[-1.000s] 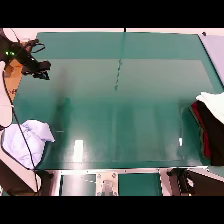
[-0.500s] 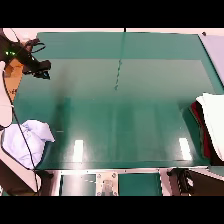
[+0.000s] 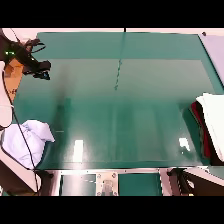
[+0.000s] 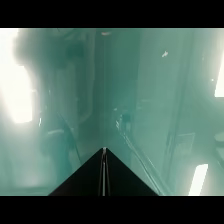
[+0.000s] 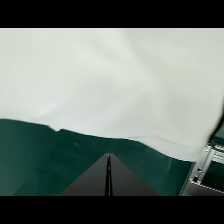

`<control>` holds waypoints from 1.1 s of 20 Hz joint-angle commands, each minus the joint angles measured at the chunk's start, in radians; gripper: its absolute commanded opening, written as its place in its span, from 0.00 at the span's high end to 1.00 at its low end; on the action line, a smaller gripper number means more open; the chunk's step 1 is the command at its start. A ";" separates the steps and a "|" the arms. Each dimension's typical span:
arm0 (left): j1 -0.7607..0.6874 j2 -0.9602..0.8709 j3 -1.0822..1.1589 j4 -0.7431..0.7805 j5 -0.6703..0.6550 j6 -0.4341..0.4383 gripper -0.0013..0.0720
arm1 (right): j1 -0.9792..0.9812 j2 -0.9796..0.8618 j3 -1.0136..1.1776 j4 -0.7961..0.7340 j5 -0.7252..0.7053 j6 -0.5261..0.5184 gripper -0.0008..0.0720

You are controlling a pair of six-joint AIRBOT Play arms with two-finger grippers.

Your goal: Fold the shirts.

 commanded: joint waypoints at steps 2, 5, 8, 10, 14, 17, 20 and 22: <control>-0.016 0.098 -0.037 -0.002 0.000 -0.001 0.95 | 0.405 -0.010 0.061 0.037 -0.161 -0.024 0.97; -0.061 0.272 -0.250 0.003 0.074 -0.003 0.95 | 0.723 -0.008 0.016 0.037 -0.295 -0.105 0.97; -0.130 0.435 -0.522 0.012 0.121 -0.025 0.95 | 1.026 -0.008 -0.090 0.009 -0.398 -0.147 0.97; -0.186 0.545 -0.717 0.013 0.196 -0.063 0.95 | 1.196 -0.008 -0.186 -0.019 -0.478 -0.148 0.97; -0.284 0.690 -1.006 0.013 0.300 -0.137 0.95 | 1.399 -0.026 -0.277 -0.026 -0.577 -0.174 0.97; -0.300 0.706 -1.051 0.008 0.319 -0.163 0.95 | 1.434 -0.032 -0.278 -0.021 -0.620 -0.199 0.97; -0.300 0.706 -1.051 0.007 0.319 -0.171 0.95 | 1.434 -0.033 -0.278 -0.013 -0.616 -0.197 0.97; -0.300 0.706 -1.051 0.007 0.322 -0.171 0.95 | 1.434 -0.033 -0.278 -0.013 -0.616 -0.197 0.97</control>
